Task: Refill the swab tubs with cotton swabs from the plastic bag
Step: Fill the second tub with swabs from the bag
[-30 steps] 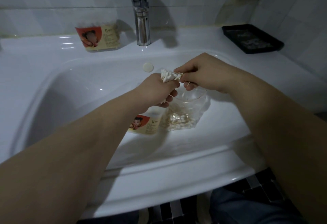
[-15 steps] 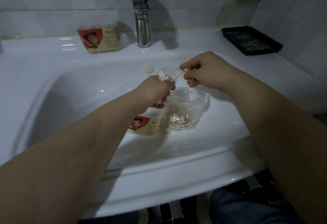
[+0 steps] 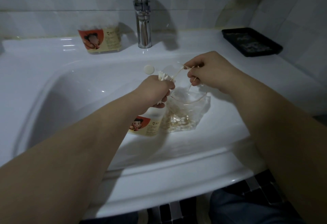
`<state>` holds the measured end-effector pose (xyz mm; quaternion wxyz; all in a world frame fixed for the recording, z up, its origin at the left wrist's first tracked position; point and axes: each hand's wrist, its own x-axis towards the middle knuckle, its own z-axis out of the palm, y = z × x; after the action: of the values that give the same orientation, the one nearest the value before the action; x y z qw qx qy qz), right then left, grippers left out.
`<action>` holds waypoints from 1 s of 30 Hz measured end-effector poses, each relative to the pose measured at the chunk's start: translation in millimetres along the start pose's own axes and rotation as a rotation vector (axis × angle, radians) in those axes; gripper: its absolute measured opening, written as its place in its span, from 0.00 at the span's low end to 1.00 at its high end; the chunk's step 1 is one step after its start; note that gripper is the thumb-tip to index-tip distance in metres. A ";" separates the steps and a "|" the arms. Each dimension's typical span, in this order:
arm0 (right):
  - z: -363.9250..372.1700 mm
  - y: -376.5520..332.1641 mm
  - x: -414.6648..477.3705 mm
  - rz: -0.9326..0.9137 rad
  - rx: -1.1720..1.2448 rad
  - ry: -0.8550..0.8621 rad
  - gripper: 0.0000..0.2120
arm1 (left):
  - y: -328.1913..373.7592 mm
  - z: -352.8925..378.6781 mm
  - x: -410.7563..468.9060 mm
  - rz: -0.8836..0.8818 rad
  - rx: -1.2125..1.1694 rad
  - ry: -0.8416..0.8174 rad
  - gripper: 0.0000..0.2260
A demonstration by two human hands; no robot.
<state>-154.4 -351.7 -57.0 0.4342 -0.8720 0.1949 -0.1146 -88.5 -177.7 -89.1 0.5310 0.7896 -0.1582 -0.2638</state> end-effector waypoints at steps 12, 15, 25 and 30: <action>11.4 -7.3 -9.8 -0.105 -0.289 -0.202 0.20 | -2.6 2.6 -1.2 0.043 -0.003 -0.047 0.04; 11.0 -7.6 -10.0 -0.101 -0.224 -0.200 0.18 | -1.1 3.1 -2.2 0.062 -0.008 -0.021 0.05; 22.9 -11.9 -16.0 -0.072 0.063 -0.266 0.21 | 3.8 1.3 -2.5 0.044 -0.294 0.032 0.06; 21.3 -14.7 -16.0 -0.056 0.076 -0.261 0.19 | 4.1 1.2 0.3 0.060 -0.372 0.029 0.06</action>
<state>-157.4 -321.5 -58.4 0.4852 -0.8675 0.1081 -0.0195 -88.7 -180.4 -85.8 0.6776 0.6764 -0.1226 -0.2613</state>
